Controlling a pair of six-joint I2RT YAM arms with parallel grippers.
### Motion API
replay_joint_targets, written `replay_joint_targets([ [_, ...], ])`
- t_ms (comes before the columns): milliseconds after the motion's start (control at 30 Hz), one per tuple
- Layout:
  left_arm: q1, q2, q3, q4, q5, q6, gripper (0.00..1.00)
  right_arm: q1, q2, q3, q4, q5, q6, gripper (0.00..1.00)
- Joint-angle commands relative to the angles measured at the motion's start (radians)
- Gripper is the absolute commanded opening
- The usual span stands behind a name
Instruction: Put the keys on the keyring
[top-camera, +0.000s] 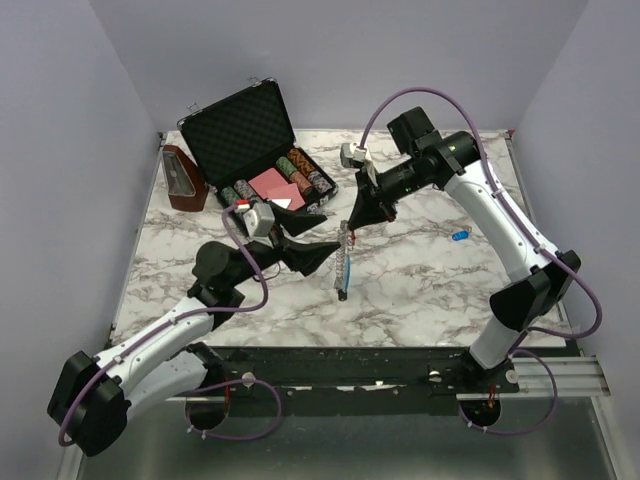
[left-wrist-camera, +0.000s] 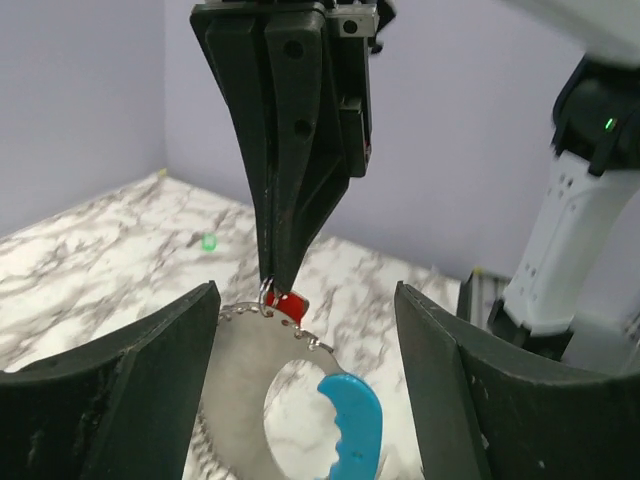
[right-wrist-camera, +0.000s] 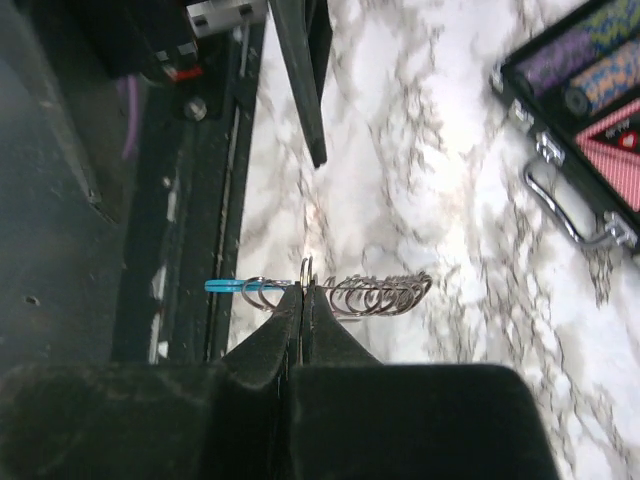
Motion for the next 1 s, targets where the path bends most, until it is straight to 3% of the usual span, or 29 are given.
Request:
replay_joint_targets([
  [0, 0.016, -0.016, 0.133, -0.499, 0.13, 0.251, 0.8, 0.05, 0.005, 0.026, -0.174, 0.22, -0.107, 0.01],
  [167, 0.016, 0.048, 0.262, -0.701, 0.18, 0.429, 0.78, 0.084, 0.011, 0.037, -0.174, 0.282, -0.113, 0.0],
  [367, 0.016, 0.135, 0.362, -0.796, 0.253, 0.573, 0.63, 0.097, 0.017, 0.041, -0.174, 0.309, -0.113, 0.0],
  [967, 0.01, 0.237, 0.385, -0.672, 0.26, 0.529, 0.34, 0.103, 0.041, 0.061, -0.175, 0.279, -0.104, 0.0],
])
